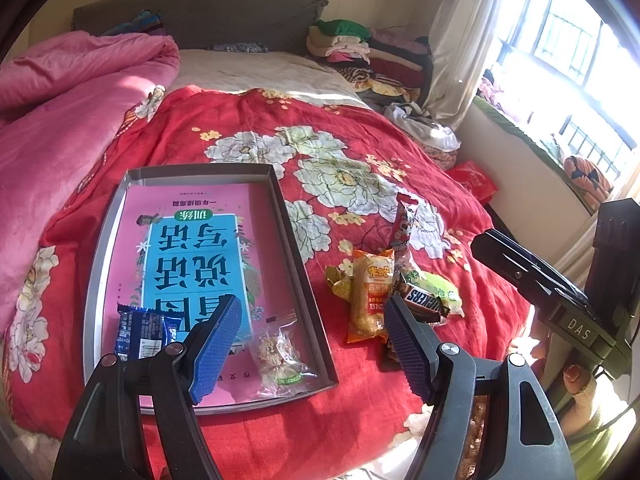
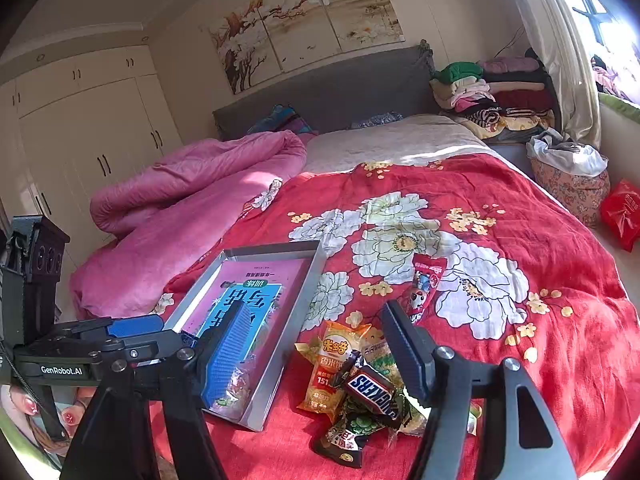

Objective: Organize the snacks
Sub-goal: 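Move both grippers back toward the remaining snack pile, then grasp the yellow rice-cake bag with the left gripper while the right gripper grasps the red stick snack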

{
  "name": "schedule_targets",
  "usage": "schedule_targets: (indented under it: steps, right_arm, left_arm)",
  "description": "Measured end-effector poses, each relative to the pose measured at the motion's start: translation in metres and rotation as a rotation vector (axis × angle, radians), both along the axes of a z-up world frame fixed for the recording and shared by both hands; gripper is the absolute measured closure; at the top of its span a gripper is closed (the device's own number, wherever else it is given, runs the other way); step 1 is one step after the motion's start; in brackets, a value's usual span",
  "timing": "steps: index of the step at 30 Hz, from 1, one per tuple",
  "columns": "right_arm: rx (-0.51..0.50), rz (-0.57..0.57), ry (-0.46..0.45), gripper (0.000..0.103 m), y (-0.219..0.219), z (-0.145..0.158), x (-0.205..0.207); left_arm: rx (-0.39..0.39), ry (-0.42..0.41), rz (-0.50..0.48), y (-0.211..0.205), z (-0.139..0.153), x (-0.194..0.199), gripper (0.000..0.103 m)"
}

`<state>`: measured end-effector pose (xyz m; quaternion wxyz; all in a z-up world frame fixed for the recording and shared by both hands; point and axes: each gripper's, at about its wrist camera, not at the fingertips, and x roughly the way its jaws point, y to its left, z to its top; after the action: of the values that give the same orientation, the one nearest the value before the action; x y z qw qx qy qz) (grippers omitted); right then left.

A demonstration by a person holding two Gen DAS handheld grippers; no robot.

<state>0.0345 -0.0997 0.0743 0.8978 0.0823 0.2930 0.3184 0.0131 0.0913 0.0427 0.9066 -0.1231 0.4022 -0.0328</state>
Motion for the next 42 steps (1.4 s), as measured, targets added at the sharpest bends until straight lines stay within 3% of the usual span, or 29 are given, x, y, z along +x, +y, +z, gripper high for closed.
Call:
schedule_targets:
  steps: [19, 42]
  right_arm:
    - [0.012, -0.077, 0.045, 0.035, -0.03, -0.01, 0.023]
    - [-0.016, -0.042, 0.24, 0.035, -0.028, -0.056, 0.097]
  left_arm:
    - [0.012, 0.051, -0.077, -0.038, -0.016, 0.019, 0.028]
    - [0.126, 0.2, -0.145, -0.088, -0.069, 0.065, 0.028]
